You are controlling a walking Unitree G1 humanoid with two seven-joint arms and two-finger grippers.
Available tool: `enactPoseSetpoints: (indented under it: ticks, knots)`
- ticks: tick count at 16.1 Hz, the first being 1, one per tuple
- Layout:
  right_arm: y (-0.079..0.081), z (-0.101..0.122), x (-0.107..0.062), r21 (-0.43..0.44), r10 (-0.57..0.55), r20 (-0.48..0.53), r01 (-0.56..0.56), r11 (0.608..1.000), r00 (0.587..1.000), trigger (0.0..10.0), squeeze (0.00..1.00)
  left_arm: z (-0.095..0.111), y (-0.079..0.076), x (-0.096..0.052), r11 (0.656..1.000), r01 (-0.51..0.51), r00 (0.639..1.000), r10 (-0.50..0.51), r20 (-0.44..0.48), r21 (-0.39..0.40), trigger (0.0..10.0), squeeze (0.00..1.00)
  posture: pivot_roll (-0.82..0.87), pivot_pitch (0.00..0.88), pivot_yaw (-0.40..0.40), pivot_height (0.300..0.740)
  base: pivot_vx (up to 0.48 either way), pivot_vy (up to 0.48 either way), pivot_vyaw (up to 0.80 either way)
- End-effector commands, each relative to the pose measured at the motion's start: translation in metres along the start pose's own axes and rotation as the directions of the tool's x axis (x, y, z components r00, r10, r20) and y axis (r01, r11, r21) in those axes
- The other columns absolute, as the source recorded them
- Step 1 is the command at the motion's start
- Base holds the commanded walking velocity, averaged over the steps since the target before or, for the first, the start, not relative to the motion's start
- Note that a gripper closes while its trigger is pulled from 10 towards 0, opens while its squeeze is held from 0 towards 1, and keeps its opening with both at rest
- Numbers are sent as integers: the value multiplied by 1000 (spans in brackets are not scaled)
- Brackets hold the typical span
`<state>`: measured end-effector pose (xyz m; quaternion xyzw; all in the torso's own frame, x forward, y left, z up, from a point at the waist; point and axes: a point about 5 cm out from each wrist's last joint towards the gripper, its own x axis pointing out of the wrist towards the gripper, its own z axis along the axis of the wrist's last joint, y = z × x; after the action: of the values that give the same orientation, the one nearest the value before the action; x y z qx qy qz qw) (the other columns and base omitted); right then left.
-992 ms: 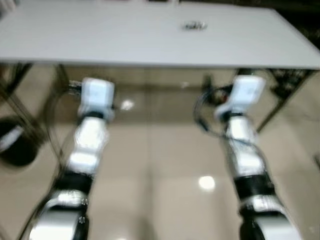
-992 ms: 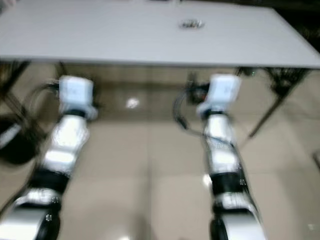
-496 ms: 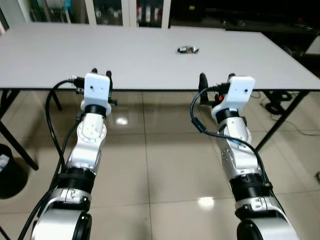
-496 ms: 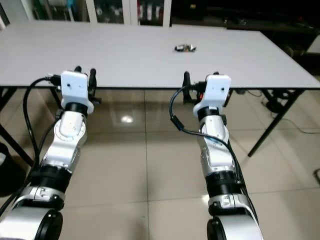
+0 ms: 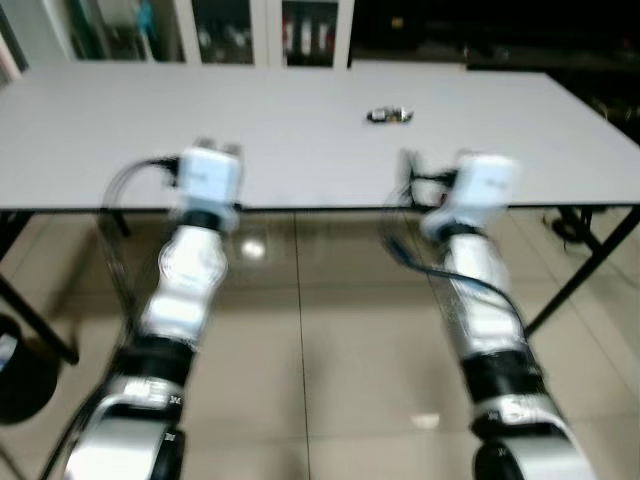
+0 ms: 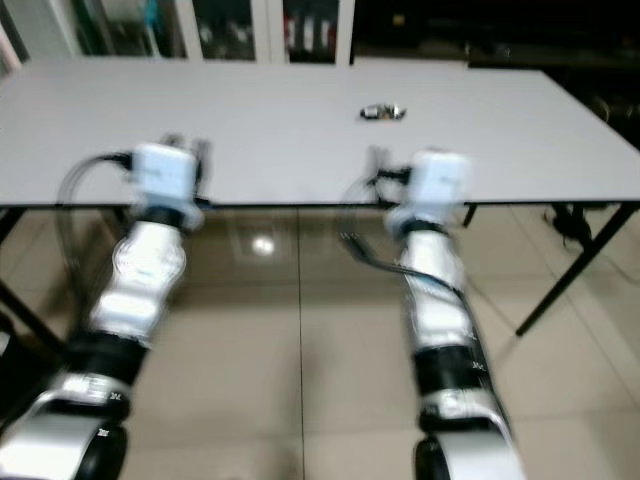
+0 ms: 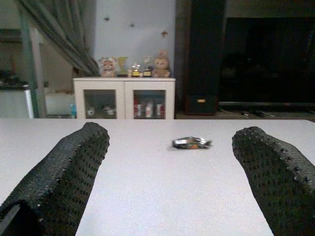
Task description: Picking trash to rubbish bin
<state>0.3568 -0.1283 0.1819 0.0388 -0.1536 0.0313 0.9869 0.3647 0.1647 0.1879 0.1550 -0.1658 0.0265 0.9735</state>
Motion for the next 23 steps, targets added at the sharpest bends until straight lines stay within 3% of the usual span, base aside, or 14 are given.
enactPoseSetpoints:
  ticks: [1, 23]
  knots:
    - [-16, 3, 1, -7, -46, 2, 46, 999, 999, 10000, 0, 5, -10, 2, 1000, 22, 1000, -22, 9, -12, 10000, 0, -5, 0, -31, 740, 480, 0, 0]
    - [-10, 4, 3, -4, -24, -3, 24, 1000, 1000, 10000, 0, 8, -8, 2, 1000, 14, 1000, -14, 8, -7, 10000, 0, -2, 5, -33, 740, 480, 0, 0]
